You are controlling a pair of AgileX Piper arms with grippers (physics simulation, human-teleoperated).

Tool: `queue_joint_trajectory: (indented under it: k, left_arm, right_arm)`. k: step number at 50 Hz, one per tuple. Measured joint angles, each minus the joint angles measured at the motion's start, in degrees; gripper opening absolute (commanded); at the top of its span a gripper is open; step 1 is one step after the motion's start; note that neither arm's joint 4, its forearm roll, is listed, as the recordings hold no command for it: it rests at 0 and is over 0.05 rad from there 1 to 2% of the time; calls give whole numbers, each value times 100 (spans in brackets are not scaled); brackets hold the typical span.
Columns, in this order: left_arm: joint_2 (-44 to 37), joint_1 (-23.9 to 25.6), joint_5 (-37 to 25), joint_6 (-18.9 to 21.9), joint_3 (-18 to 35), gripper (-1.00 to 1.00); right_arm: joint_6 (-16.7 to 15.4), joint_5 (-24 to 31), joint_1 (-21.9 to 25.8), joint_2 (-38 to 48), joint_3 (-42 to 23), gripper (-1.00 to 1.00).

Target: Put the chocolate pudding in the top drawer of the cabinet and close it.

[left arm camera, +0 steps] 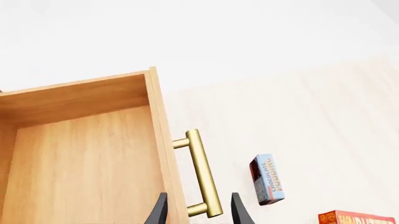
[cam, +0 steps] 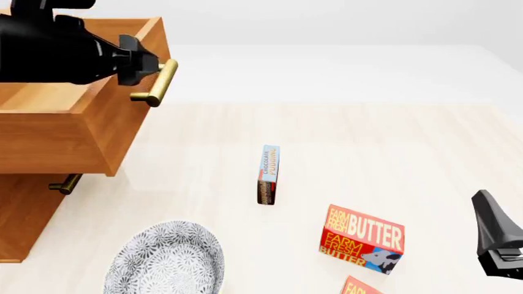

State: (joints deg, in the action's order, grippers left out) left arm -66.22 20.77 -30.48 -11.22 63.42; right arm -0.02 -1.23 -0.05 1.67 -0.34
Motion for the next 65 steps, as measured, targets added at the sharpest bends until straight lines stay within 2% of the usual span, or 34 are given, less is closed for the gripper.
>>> queue_joint_trajectory:
  k: [3,9,18,30,43,65]
  left_arm:
    - [47,22,-52,66,37,100]
    - [297,306,76,501,318,100]
    - [551,532,123,888,560,100]
    - [905,711,145,1202,543,100]
    - [1379,1111,458,1580,107,100]
    - [2603,1783,1198,2765,-1196,100]
  right_arm:
    - [0,0,0,0,0,100]
    - [0,0,0,0,0,100]
    - [0,0,0,0,0,100]
    - [0,0,0,-1,0,100]
    - [0,0,0,-1,0,100]
    - [0,0,0,0,0,100]
